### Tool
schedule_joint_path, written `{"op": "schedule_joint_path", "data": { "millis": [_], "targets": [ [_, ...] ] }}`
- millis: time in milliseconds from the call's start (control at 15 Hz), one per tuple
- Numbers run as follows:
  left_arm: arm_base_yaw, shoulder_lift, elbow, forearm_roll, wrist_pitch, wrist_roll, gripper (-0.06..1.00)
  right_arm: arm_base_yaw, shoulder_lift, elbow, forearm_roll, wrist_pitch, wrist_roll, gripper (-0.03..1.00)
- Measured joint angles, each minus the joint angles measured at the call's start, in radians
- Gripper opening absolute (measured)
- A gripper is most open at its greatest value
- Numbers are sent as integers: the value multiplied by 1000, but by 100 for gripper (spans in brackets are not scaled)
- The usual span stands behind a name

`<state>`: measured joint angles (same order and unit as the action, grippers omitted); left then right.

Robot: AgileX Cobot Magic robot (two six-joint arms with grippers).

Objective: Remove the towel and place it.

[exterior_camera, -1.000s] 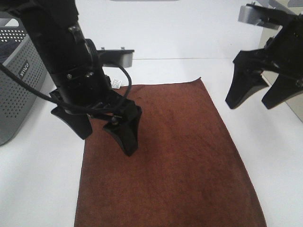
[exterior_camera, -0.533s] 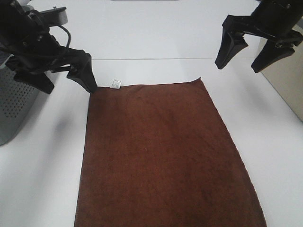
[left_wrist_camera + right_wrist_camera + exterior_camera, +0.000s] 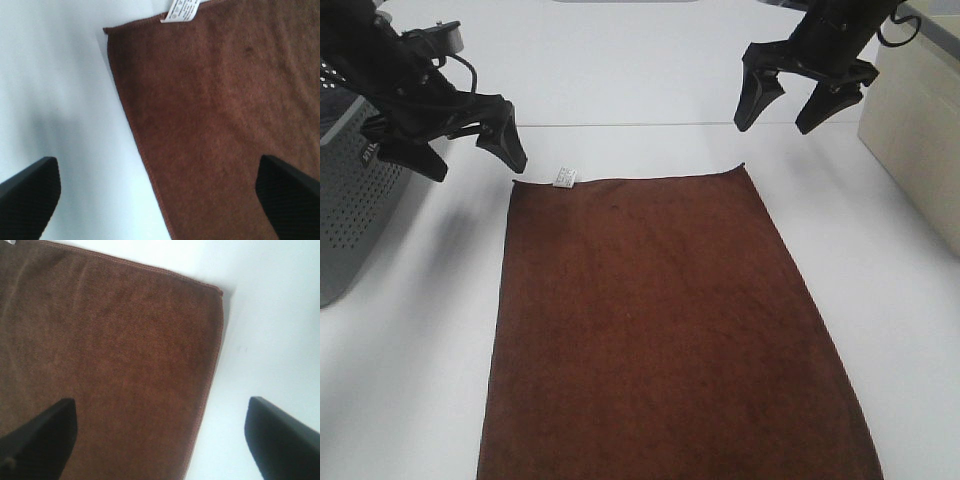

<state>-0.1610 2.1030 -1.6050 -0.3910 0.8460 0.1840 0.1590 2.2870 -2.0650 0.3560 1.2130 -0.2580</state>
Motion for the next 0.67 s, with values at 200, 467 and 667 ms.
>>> {"op": "schedule_joint_path", "data": {
  "millis": [200,467,667],
  "targets": [
    [0,133,-144,-48,43,0,99,-28,76,-26,69,4,-14,87],
    [0,246,-253,-70,48,0,99,-52,108,-30,101,-61,-19,87],
    [0,289,-274,-70,48,0,99,-52,153,-33,75,-136,-19,87]
  ]
}}
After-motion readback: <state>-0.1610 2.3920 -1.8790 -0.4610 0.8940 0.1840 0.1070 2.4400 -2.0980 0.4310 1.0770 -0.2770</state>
